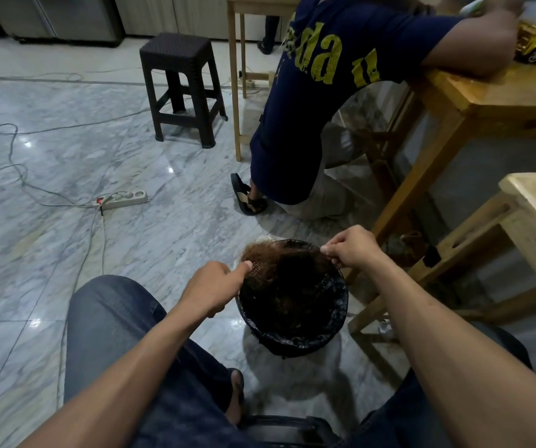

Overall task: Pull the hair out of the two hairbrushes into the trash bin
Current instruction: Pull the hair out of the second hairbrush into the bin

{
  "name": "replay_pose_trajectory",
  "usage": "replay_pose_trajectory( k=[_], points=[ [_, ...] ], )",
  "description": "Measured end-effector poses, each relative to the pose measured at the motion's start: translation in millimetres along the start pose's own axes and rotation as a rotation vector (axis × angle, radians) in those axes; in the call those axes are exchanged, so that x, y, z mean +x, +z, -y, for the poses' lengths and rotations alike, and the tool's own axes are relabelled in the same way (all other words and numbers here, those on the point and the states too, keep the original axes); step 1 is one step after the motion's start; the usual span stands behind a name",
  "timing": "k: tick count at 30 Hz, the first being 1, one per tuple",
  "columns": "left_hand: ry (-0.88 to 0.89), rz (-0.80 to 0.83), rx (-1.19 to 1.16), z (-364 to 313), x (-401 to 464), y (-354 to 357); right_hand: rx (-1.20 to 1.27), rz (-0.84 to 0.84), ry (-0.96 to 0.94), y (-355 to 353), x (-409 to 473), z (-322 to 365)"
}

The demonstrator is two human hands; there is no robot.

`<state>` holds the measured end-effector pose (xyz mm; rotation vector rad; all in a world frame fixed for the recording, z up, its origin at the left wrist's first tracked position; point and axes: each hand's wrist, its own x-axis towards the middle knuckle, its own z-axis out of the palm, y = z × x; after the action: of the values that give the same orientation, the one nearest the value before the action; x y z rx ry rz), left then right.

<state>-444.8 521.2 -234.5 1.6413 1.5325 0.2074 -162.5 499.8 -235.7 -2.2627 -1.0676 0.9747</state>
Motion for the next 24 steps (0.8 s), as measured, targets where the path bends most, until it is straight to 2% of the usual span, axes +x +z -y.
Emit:
replay_pose_trajectory(
  k=[5,11,15,17,20,22,24],
  points=[
    [-0.064,-0.146,0.035,4,6,-2,-0.127,-0.186,0.087,-3,14,-15],
    [-0.015,-0.272,0.128,2,4,-4,-0.196,-0.179,0.142,-7,15,-22],
    [0.054,-0.299,0.189,-9,-3,4,-0.335,0.121,0.037,-6,0,3],
    [0.093,-0.289,0.210,-12,-5,9,-0.148,0.256,-0.053,-3,-9,17],
    [0.130,-0.283,0.177,-17,-7,15,0.213,0.452,-0.037,8,-18,32],
    [0.141,-0.286,0.150,-21,-10,16,0.230,0.552,-0.045,16,-25,38],
    [0.144,-0.286,0.132,-24,-11,14,0.216,0.543,-0.100,22,-28,39]
  ],
)
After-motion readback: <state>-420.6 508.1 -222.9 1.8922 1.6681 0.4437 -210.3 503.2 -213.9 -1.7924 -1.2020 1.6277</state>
